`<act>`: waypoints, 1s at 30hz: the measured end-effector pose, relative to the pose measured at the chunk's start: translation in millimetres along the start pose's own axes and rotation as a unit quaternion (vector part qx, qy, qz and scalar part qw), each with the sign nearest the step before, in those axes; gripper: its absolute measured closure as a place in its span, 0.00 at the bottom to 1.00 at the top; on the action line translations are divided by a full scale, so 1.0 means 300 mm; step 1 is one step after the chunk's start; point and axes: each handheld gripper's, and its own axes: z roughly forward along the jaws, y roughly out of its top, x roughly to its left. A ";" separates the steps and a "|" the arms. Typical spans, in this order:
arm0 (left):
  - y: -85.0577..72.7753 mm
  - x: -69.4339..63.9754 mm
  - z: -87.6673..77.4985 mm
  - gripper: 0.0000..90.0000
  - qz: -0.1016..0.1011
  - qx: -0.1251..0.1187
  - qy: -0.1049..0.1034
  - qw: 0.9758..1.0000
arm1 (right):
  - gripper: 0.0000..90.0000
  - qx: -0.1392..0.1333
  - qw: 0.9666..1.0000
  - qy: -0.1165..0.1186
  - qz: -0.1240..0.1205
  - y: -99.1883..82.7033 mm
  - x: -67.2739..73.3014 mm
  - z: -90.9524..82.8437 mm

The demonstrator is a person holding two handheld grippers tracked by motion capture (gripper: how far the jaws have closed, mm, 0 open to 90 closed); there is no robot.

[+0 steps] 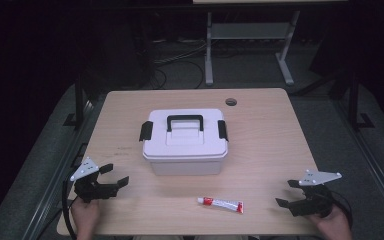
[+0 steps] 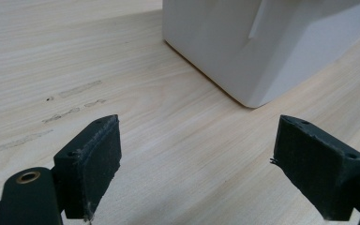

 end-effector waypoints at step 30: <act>-0.004 0.013 -0.005 0.16 0.006 0.002 0.003 1.000 | 0.17 0.019 0.999 0.030 -0.031 0.192 -0.016 0.000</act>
